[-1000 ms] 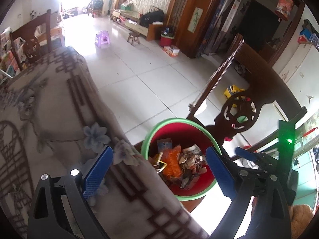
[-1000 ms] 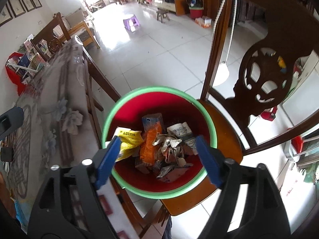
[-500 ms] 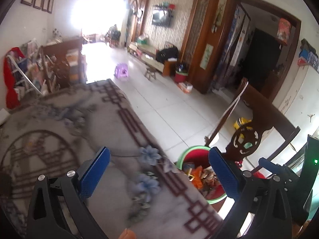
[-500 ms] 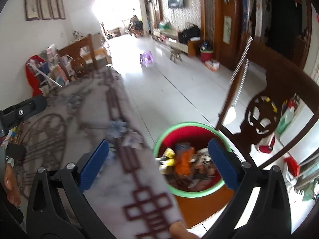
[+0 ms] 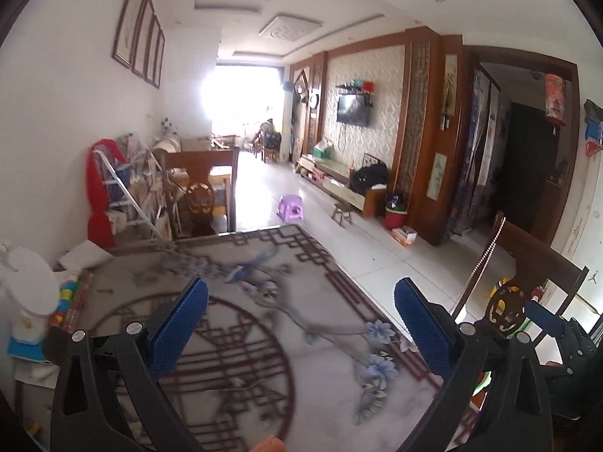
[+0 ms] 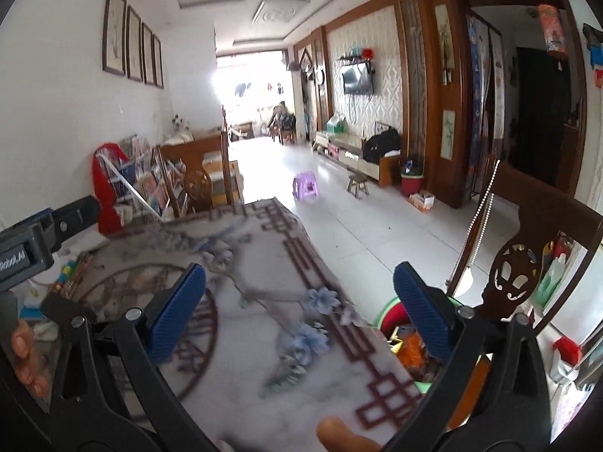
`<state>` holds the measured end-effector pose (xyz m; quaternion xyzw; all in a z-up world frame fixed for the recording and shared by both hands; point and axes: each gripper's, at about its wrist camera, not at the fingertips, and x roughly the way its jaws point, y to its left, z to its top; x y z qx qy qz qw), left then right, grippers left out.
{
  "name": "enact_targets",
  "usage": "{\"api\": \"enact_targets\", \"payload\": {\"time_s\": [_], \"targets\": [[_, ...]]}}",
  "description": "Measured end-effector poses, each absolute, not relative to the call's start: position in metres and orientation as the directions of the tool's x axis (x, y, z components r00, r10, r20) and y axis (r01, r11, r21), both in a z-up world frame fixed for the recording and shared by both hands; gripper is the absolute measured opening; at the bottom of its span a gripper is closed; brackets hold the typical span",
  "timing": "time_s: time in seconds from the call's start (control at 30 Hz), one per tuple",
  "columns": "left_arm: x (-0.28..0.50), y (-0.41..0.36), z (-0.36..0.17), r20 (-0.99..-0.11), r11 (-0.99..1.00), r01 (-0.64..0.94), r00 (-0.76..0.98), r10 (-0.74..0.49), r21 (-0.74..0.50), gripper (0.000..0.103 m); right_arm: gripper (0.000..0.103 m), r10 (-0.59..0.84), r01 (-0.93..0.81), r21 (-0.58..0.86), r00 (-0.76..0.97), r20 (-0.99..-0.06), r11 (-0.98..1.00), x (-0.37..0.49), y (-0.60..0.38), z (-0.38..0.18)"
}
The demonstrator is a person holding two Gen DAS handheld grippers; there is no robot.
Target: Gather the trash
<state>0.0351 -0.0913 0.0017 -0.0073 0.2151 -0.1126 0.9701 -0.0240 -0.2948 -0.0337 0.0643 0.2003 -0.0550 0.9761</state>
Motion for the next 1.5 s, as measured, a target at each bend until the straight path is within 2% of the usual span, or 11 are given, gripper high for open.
{"api": "enact_targets", "payload": {"time_s": [0.1,0.37,1.5], "targets": [[0.027,-0.077,0.007,-0.392,0.98,0.191,0.899,-0.197,-0.055,0.095,0.098,-0.084,0.131,0.097,0.92,-0.384,0.987,-0.03,-0.277,-0.029],[0.021,-0.057,0.006,-0.425,0.972,0.218,0.875,-0.232,-0.083,0.095,0.098,-0.094,0.138,0.08,0.909,-0.407,0.987,-0.036,-0.255,-0.029],[0.024,-0.058,0.001,-0.443,0.965,0.246,0.858,-0.26,-0.091,0.095,0.098,-0.124,0.171,0.068,0.888,-0.444,0.983,-0.033,-0.251,-0.037]]}}
